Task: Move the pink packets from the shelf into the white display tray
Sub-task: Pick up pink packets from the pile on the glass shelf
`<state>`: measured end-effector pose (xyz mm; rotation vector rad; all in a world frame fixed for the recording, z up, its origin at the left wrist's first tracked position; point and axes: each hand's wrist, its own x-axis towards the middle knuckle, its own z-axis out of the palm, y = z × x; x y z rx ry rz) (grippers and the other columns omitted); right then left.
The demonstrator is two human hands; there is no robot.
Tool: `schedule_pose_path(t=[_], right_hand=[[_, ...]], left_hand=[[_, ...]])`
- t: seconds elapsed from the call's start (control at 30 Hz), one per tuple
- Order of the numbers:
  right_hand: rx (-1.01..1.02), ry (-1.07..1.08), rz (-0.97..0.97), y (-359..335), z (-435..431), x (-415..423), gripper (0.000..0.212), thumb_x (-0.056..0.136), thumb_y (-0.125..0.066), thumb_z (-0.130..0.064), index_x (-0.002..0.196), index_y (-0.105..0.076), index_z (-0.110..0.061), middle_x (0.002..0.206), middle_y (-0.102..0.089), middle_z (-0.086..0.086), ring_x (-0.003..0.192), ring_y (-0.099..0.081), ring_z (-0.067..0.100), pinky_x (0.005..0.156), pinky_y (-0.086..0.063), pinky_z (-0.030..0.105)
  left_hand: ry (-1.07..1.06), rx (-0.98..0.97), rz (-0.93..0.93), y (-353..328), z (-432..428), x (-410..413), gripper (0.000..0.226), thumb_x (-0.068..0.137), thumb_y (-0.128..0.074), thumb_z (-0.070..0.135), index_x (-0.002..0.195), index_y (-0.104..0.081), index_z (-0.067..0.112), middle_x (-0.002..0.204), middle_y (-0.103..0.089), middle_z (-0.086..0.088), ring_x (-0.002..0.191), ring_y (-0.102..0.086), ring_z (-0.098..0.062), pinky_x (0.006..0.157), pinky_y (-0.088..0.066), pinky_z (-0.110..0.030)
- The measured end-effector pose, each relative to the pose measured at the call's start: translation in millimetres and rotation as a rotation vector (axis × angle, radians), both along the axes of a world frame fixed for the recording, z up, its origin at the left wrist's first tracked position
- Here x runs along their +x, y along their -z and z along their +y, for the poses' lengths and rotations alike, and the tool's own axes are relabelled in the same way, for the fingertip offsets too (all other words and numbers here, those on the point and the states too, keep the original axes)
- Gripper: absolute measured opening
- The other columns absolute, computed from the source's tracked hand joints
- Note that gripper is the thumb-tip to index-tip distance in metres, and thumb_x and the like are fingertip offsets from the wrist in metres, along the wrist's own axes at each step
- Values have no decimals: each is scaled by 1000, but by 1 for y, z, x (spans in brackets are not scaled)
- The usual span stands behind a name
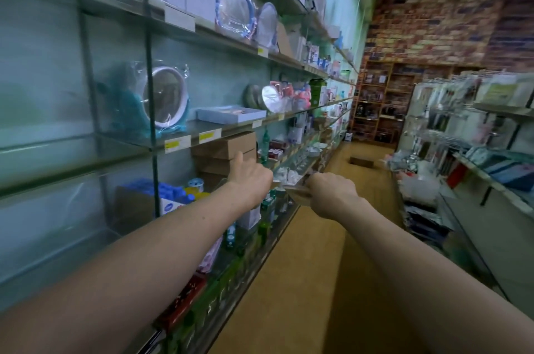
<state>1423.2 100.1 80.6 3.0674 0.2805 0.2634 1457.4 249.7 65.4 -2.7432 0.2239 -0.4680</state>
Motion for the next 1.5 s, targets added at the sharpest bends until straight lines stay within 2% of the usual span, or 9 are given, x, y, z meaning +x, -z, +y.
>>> schedule_pose_path(t=[0.17, 0.37, 0.6, 0.77, 0.87, 0.93, 1.17, 1.37, 1.5], right_hand=[[14, 54, -8, 9, -10, 48, 16, 91, -52, -11, 106, -56, -14, 90, -54, 2, 82, -54, 21, 78, -52, 35], [15, 72, -15, 20, -34, 104, 19, 91, -52, -8, 106, -60, -15, 88, -56, 2, 77, -54, 20, 73, -52, 33], [2, 45, -4, 20, -72, 174, 19, 92, -50, -7, 107, -58, -14, 89, -52, 2, 79, -51, 21, 76, -50, 34], [-18, -11, -8, 5, -112, 226, 18, 91, -49, -6, 107, -58, -11, 92, -57, 5, 80, -52, 23, 71, -45, 34], [-31, -42, -15, -7, -137, 256, 15, 91, -50, -6, 103, -57, -10, 99, -60, 8, 84, -54, 25, 72, -45, 33], [-37, -71, -30, -11, -152, 274, 10, 92, -47, -5, 98, -53, -11, 93, -55, 7, 83, -52, 26, 71, -42, 33], [-19, -136, -28, -7, -182, 336, 10, 90, -49, -5, 98, -51, -11, 92, -54, 8, 79, -48, 25, 75, -47, 38], [-8, -184, -22, 1, -182, 385, 18, 91, -51, -8, 107, -58, -9, 95, -57, 6, 80, -51, 24, 75, -47, 36], [-8, -204, -44, 5, -171, 427, 21, 89, -50, -5, 107, -58, -11, 88, -52, 3, 79, -52, 24, 75, -48, 35]], left_hand=[[55, 4, 1, 3, -10, 54, 20, 92, -48, 8, 94, -63, 22, 98, -64, -1, 102, -53, -25, 96, -28, -44], [84, 0, 25, 12, -33, 110, 18, 91, -49, 7, 91, -60, 22, 88, -58, 0, 97, -52, -23, 95, -29, -43], [46, -16, 21, 16, -65, 174, 21, 93, -45, 7, 85, -58, 22, 75, -50, 2, 85, -47, -21, 92, -29, -43], [-17, -18, -4, 8, -102, 221, 22, 89, -47, 2, 77, -53, 20, 67, -43, 2, 81, -46, -21, 97, -28, -44], [-51, -21, -20, -1, -127, 247, 21, 87, -48, 1, 78, -54, 19, 71, -46, 2, 85, -47, -22, 100, -27, -45], [-64, -43, -24, -5, -141, 266, 21, 86, -47, 0, 80, -53, 19, 77, -48, 0, 88, -46, -22, 100, -27, -44], [-121, -47, -62, -7, -171, 313, 24, 89, -46, 1, 78, -45, 23, 88, -57, 0, 99, -51, -24, 89, -29, -40], [-184, 6, -42, -7, -170, 349, 22, 89, -44, 2, 85, -56, 20, 82, -53, 1, 93, -50, -22, 90, -29, -39], [-208, 6, -46, -6, -162, 384, 21, 88, -46, 2, 83, -52, 21, 79, -49, 0, 97, -51, -24, 90, -29, -39]])
